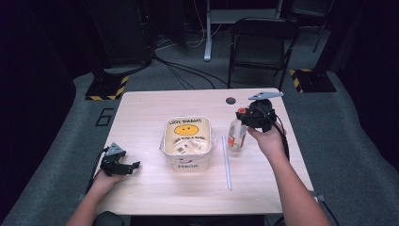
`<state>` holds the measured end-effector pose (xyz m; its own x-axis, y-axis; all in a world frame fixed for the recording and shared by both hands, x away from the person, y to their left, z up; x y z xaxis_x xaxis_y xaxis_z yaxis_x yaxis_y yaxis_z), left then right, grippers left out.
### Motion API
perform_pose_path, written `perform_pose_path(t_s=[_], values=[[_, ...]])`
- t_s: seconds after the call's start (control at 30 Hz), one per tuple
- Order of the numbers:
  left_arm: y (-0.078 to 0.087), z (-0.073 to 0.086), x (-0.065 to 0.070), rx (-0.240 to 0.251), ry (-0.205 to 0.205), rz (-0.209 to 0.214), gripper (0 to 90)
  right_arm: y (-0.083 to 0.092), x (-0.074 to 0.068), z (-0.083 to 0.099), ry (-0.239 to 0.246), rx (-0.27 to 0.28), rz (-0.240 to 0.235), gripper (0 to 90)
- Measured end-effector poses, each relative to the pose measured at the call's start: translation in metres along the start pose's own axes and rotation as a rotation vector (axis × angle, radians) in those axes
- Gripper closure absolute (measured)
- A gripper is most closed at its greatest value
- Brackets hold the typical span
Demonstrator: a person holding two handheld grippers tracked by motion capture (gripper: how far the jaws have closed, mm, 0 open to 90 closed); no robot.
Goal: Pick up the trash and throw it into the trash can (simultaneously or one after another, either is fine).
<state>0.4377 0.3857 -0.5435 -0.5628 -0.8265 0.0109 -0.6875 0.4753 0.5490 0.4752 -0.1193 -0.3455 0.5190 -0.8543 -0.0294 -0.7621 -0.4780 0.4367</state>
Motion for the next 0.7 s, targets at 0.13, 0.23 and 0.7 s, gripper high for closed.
perform_pose_path(t_s=[0.13,0.23,0.7], values=[[0.0,0.0,0.0,0.0,0.0,0.0,12.0,0.006,-0.004,-0.008,0.011,0.002,-0.009,62.2],[0.0,0.0,0.0,0.0,0.0,0.0,12.0,0.008,-0.005,-0.011,0.016,0.005,-0.012,62.2],[0.0,0.0,0.0,0.0,0.001,0.0,12.0,0.025,-0.023,-0.039,0.075,0.026,-0.046,62.2]])
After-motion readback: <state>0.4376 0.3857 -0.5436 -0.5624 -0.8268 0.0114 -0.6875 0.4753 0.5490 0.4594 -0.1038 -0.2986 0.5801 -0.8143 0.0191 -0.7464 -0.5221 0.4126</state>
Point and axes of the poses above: each handheld gripper's, and its own axes: y roughly backward along the jaws, z roughly out of its underside, x roughly to its right, the point moved 2 cm from there along -y, roughly forward along the jaws, and after that the axes turned 9 degrees about x, right-handed, at the moved point
